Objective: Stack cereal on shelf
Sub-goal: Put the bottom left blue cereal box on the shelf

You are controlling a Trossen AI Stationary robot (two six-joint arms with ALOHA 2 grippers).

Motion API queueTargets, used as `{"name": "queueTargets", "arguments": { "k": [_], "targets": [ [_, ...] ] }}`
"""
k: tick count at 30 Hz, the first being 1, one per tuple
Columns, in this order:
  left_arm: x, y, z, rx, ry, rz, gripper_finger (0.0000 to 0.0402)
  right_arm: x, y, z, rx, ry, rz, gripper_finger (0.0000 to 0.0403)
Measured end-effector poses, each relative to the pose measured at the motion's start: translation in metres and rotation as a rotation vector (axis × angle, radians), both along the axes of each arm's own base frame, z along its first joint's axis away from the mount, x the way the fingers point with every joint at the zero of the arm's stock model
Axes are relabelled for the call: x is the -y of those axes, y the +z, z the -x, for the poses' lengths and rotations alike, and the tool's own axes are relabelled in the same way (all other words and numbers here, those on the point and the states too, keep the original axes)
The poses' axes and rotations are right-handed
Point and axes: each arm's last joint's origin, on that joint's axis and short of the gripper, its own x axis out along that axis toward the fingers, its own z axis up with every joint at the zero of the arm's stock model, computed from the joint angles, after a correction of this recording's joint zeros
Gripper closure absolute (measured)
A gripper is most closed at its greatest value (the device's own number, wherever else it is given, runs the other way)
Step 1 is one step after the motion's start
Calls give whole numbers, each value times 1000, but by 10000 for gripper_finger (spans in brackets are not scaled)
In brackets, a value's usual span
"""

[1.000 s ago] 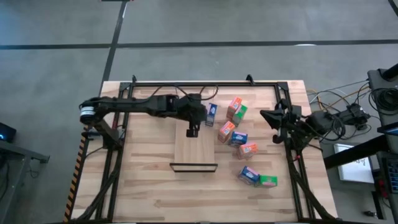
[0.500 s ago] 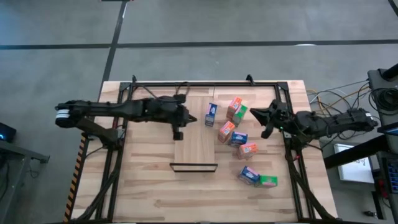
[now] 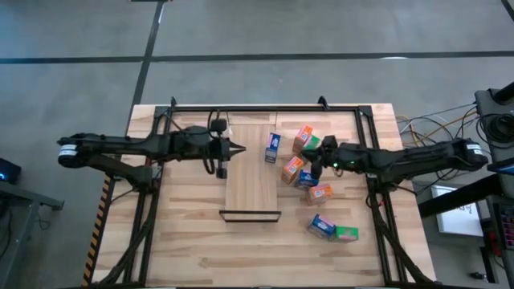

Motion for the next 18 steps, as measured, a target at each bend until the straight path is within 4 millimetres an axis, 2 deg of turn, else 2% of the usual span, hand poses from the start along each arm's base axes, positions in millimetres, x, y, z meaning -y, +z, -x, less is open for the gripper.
{"name": "queueTargets", "arguments": {
  "k": [5, 9, 12, 18],
  "targets": [
    [-4, -11, 1, -56, 23, -65, 401, 3, -4, -9, 41, -25, -41, 390],
    [-9, -20, 5, -84, 48, -75, 401, 5, -10, -14, 9, -41, -52, 390],
    [-13, -25, 7, -99, 64, -81, 401, 10, -1, -24, 4, -51, -33, 390],
    [-22, -31, 10, -117, 94, -86, 401, 22, 14, -48, -160, -67, 2, 390]
  ]
}}
